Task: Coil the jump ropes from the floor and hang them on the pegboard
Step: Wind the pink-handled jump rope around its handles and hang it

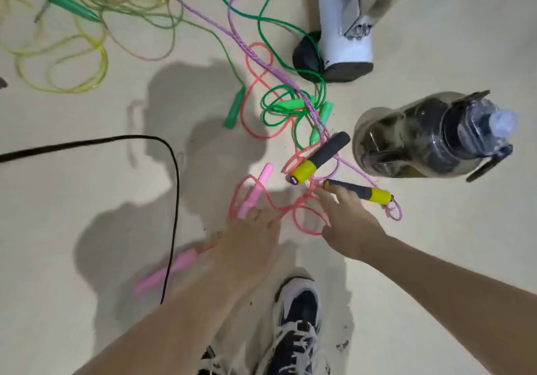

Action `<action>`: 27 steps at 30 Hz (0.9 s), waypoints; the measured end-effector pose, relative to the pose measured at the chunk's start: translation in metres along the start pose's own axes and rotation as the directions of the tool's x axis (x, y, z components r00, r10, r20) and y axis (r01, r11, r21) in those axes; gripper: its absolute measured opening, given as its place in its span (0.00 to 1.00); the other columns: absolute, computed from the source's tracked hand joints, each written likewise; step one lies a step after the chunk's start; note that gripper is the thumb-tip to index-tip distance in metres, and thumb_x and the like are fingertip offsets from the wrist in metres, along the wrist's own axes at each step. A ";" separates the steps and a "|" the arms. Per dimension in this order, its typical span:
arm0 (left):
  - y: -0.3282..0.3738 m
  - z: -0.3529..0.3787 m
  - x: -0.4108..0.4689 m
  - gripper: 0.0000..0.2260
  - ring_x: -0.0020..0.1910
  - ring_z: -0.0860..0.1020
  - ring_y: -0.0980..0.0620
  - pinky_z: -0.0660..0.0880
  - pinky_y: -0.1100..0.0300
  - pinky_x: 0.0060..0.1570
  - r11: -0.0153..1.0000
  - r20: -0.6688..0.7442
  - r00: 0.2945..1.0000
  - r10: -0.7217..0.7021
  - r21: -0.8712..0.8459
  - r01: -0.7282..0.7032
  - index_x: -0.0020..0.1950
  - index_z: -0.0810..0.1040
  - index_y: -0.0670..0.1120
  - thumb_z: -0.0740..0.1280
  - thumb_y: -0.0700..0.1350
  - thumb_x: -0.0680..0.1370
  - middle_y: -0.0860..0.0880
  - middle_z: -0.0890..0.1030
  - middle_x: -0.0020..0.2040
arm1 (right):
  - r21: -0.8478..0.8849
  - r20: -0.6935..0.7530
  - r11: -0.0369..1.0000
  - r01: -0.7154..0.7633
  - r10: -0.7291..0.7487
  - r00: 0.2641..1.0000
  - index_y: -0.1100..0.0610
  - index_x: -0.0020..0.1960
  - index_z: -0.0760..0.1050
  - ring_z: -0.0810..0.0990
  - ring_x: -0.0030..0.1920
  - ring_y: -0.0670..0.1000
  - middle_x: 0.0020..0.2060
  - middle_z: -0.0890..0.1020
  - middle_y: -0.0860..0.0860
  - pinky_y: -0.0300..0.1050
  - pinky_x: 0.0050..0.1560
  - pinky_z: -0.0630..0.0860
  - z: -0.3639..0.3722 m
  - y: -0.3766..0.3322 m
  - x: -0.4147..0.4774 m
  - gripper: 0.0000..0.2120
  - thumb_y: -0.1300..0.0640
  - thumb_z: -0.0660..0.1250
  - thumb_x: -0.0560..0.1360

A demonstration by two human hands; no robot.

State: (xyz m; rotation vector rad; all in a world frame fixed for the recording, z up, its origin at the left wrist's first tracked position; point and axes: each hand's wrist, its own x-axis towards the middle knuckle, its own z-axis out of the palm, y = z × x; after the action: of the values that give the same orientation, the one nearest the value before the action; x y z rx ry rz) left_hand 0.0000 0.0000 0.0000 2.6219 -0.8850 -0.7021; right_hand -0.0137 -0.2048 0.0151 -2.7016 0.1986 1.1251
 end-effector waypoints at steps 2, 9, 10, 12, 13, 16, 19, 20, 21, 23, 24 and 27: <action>0.004 0.010 0.027 0.15 0.53 0.78 0.45 0.73 0.47 0.57 0.998 -0.054 0.998 0.010 0.064 -0.007 0.56 0.79 0.45 0.65 0.45 0.71 0.46 0.80 0.50 | -0.133 -0.137 0.991 0.013 -0.031 0.990 0.48 0.75 0.53 0.63 0.68 0.57 0.70 0.62 0.53 0.55 0.55 0.74 0.001 0.005 0.020 0.39 0.60 0.68 0.69; -0.029 0.045 0.061 0.23 0.37 0.73 0.42 0.64 0.40 0.65 0.915 0.152 0.987 0.058 0.388 -0.113 0.33 0.76 0.43 0.46 0.34 0.80 0.46 0.73 0.33 | -0.370 -0.194 0.928 -0.048 -0.026 0.981 0.50 0.76 0.52 0.60 0.71 0.56 0.71 0.63 0.51 0.57 0.63 0.63 0.004 -0.009 0.091 0.29 0.59 0.58 0.78; -0.037 0.044 0.065 0.24 0.38 0.74 0.41 0.66 0.36 0.64 0.918 0.211 0.977 0.042 0.378 -0.121 0.34 0.77 0.41 0.45 0.36 0.80 0.43 0.74 0.35 | -0.347 -0.192 0.936 -0.063 -0.005 0.981 0.50 0.75 0.55 0.63 0.68 0.57 0.69 0.66 0.51 0.57 0.61 0.64 0.007 -0.011 0.096 0.27 0.57 0.59 0.78; -0.043 0.025 0.068 0.19 0.46 0.76 0.43 0.65 0.38 0.65 0.910 0.316 0.948 -0.039 0.403 -0.097 0.46 0.80 0.41 0.49 0.40 0.80 0.42 0.78 0.44 | -0.113 -0.141 0.992 -0.057 0.040 0.989 0.48 0.69 0.65 0.69 0.63 0.56 0.62 0.74 0.49 0.53 0.58 0.68 0.004 -0.014 0.099 0.22 0.51 0.64 0.76; -0.055 0.028 0.070 0.15 0.48 0.75 0.47 0.66 0.46 0.64 0.879 0.272 0.961 0.054 0.444 -0.175 0.54 0.79 0.42 0.53 0.41 0.79 0.43 0.78 0.49 | 0.174 -0.068 0.982 -0.067 0.080 0.994 0.49 0.63 0.72 0.74 0.57 0.54 0.56 0.78 0.48 0.49 0.54 0.71 -0.005 -0.016 0.098 0.18 0.51 0.67 0.74; -0.068 0.001 0.053 0.18 0.39 0.71 0.56 0.70 0.65 0.43 0.967 0.173 0.952 -0.253 0.028 0.253 0.66 0.70 0.37 0.61 0.43 0.78 0.44 0.77 0.52 | 0.731 0.117 0.657 -0.184 0.144 0.983 0.53 0.39 0.77 0.75 0.33 0.49 0.31 0.79 0.49 0.40 0.36 0.70 -0.036 -0.032 0.088 0.05 0.56 0.68 0.73; -0.072 -0.003 0.039 0.21 0.52 0.74 0.47 0.61 0.50 0.64 0.963 0.292 0.936 -0.199 0.237 0.130 0.59 0.73 0.45 0.56 0.58 0.75 0.46 0.77 0.53 | 0.891 0.183 0.365 -0.269 0.254 0.950 0.56 0.36 0.76 0.74 0.30 0.52 0.29 0.78 0.54 0.42 0.36 0.70 -0.057 -0.049 0.079 0.09 0.53 0.67 0.73; -0.073 0.014 0.035 0.20 0.53 0.74 0.45 0.56 0.44 0.68 0.961 0.290 0.951 -0.105 0.276 0.022 0.56 0.74 0.46 0.59 0.58 0.72 0.47 0.76 0.50 | 0.927 0.207 0.252 -0.278 0.273 0.939 0.57 0.38 0.76 0.75 0.29 0.52 0.29 0.78 0.54 0.42 0.36 0.71 -0.060 -0.055 0.076 0.09 0.53 0.66 0.74; -0.065 0.019 0.027 0.18 0.50 0.73 0.45 0.55 0.41 0.68 0.960 0.322 0.945 -0.056 0.279 -0.038 0.53 0.75 0.47 0.64 0.56 0.68 0.48 0.75 0.47 | 0.955 0.228 0.123 -0.271 0.281 0.932 0.57 0.39 0.75 0.75 0.28 0.51 0.27 0.78 0.53 0.41 0.35 0.72 -0.060 -0.060 0.075 0.09 0.53 0.65 0.75; -0.048 0.046 0.017 0.20 0.46 0.72 0.45 0.65 0.45 0.57 0.965 0.411 0.912 -0.005 0.240 -0.102 0.57 0.73 0.45 0.66 0.50 0.67 0.46 0.73 0.48 | 0.957 0.287 -0.117 -0.265 0.263 0.921 0.58 0.43 0.74 0.80 0.29 0.51 0.28 0.81 0.53 0.43 0.36 0.77 -0.060 -0.066 0.073 0.10 0.52 0.63 0.77; -0.041 0.054 0.015 0.19 0.46 0.73 0.45 0.68 0.49 0.51 0.965 0.395 0.919 0.009 0.238 -0.112 0.61 0.71 0.43 0.62 0.46 0.71 0.43 0.73 0.50 | 0.944 0.296 -0.216 -0.248 0.233 0.926 0.58 0.46 0.75 0.83 0.34 0.54 0.33 0.84 0.55 0.47 0.43 0.80 -0.055 -0.067 0.074 0.10 0.51 0.63 0.77; -0.043 0.048 0.019 0.18 0.30 0.74 0.48 0.68 0.58 0.31 0.995 0.372 0.928 -0.019 0.097 -0.018 0.45 0.79 0.46 0.50 0.37 0.74 0.45 0.75 0.34 | 0.945 0.294 -0.248 -0.211 0.372 0.881 0.58 0.49 0.75 0.80 0.41 0.58 0.42 0.81 0.57 0.49 0.52 0.74 -0.039 -0.065 0.086 0.11 0.50 0.64 0.73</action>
State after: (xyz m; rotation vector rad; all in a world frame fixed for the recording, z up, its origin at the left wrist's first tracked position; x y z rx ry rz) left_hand 0.0092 0.0161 -0.0648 2.6166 -1.0426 -1.2151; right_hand 0.0865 -0.1553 -0.0107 -1.0988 1.2504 0.3580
